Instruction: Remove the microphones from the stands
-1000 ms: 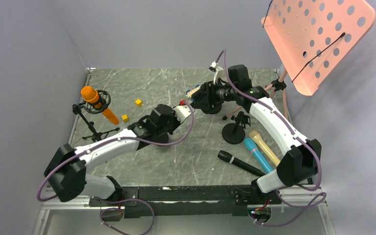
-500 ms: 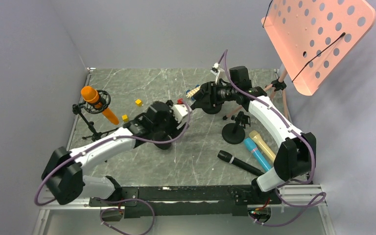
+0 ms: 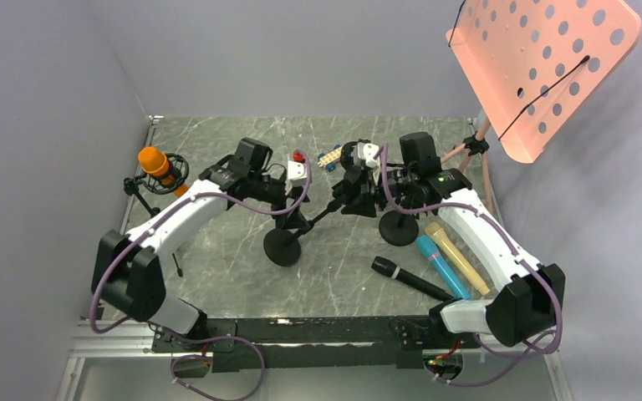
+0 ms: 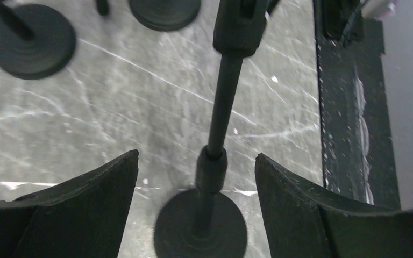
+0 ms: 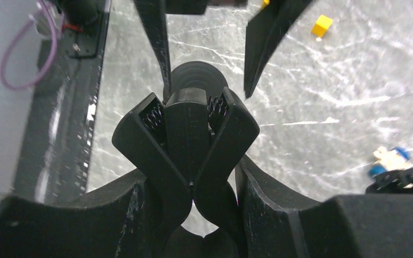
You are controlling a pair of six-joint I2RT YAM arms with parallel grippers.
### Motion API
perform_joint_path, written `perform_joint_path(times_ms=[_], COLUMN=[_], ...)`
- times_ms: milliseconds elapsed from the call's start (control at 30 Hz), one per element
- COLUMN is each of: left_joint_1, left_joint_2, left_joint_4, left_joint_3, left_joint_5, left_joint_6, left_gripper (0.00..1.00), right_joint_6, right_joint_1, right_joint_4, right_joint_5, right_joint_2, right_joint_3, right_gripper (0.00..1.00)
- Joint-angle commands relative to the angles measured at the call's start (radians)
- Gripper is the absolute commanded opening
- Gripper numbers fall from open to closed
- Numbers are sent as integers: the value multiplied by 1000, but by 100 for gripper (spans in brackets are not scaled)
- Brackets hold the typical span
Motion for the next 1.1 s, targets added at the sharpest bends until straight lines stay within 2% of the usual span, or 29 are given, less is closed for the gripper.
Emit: perform_joint_path(times_ms=[0, 167, 233, 300, 333, 400, 433, 500, 600, 633, 700, 767, 833, 967, 1067], left_joint_1=[-9, -46, -59, -68, -70, -69, -70, -73, -122, -154, -263, -344, -380, -400, -399], left_joint_2=[79, 101, 94, 90, 88, 81, 73, 38, -51, -88, -143, -154, -108, 22, 22], left_joint_4=[-182, -51, 52, 135, 156, 170, 178, 230, 409, 479, 617, 708, 647, 454, 499], left_joint_3=[54, -28, -72, -95, -95, -90, -93, -123, -208, -244, -311, -340, -282, -140, -162], left_joint_5=[156, 95, 64, 33, 24, 16, 6, -44, -303, -450, -869, -1158, -1218, -1284, -1184], left_joint_6=[205, 212, 163, 109, 92, 66, 50, 1, -132, -177, -215, -257, -304, -423, -391], left_gripper=[81, 73, 64, 47, 35, 4, 0, 0, 0, 0, 0, 0, 0, 0, 0], right_joint_6=[-393, -448, -439, -411, -374, -222, -130, 68, 449, 545, 697, 804, 870, 872, 859], right_joint_1=[20, 53, 60, 61, 60, 53, 44, 28, 23, 22, 23, 19, 9, -1, -5], right_joint_4=[-44, -45, -35, -24, -9, 77, 122, 219, 295, 250, 83, -40, -2, -26, 6], right_joint_5=[5, 32, 37, 43, 47, 59, 65, 90, 287, 341, 375, 365, 364, 374, 371], right_joint_2=[-45, -65, -69, -66, -64, -54, -50, -39, -2, 24, 122, 229, 223, 257, 252], right_joint_3=[13, -2, -5, -2, 1, 8, 12, 19, 68, 122, 264, 364, 330, 342, 322], right_gripper=[7, 6, 6, 5, 5, 5, 5, 1, 0, 0, 0, 0, 0, 0, 0])
